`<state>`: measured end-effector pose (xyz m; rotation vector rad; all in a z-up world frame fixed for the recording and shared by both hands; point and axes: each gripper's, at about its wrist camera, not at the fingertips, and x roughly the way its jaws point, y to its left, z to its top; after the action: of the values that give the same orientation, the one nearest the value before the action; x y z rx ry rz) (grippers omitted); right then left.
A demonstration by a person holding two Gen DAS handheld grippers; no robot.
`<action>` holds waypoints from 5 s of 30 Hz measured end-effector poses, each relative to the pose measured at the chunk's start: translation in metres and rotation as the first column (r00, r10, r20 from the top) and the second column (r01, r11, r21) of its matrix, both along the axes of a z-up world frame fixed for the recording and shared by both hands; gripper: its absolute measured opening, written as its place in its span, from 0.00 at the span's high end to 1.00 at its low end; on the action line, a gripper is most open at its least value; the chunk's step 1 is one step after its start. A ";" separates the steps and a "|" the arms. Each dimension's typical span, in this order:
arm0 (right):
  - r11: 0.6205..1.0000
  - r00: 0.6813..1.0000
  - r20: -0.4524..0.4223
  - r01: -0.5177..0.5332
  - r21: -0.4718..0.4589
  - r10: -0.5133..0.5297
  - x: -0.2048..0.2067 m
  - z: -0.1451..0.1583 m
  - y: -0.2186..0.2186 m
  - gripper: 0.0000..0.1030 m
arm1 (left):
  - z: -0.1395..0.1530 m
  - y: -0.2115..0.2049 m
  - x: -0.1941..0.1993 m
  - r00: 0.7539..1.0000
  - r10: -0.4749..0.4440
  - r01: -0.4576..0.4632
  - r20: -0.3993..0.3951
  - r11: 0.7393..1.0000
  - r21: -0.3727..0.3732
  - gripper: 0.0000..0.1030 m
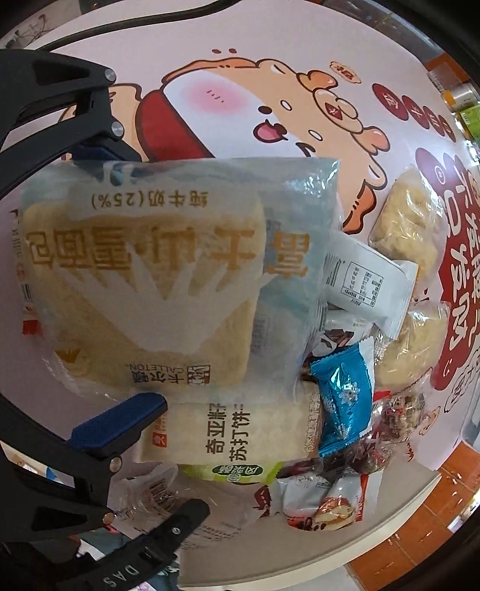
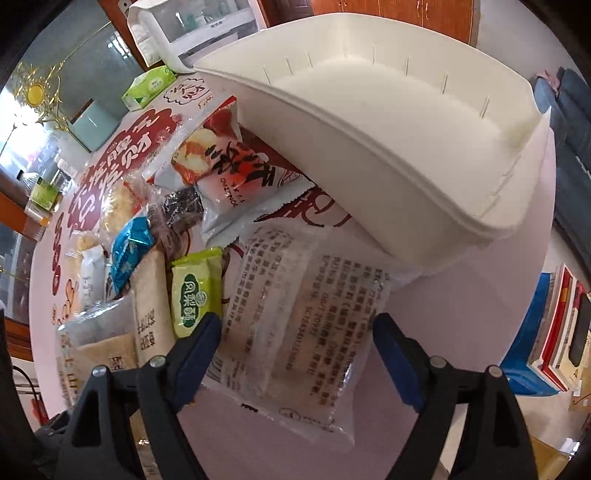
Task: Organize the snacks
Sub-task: 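Grasp the bread loaf bag with the left tool while the right grasps a clear biscuit pack, then carry both packs over the white tray and release them inside, then grasp the small beige snack pack with the left tool while the right grasps a tan biscuit bag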
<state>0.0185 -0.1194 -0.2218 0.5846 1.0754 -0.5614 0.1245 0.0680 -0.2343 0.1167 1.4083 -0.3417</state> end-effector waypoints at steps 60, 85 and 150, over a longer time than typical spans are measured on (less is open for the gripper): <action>0.805 0.818 0.158 -0.477 -0.351 0.554 -0.013 0.173 -0.204 0.27 | 0.215 -0.217 -0.066 0.886 0.120 0.007 0.447 0.962 -0.273 0.03; 0.819 0.753 0.340 -0.458 -0.345 0.564 -0.006 0.211 -0.143 0.24 | 0.239 -0.109 -0.070 0.819 0.247 -0.161 0.517 0.965 -0.205 0.03; 0.498 0.493 0.065 -0.863 -0.090 0.867 0.104 0.035 0.086 0.88 | -0.006 0.057 -0.066 0.958 0.252 -0.260 0.139 0.965 0.040 0.49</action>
<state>0.1226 -0.0338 -0.1865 -0.0420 1.1009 0.3585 0.0587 0.1255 -0.2405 0.0028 1.2830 -0.0764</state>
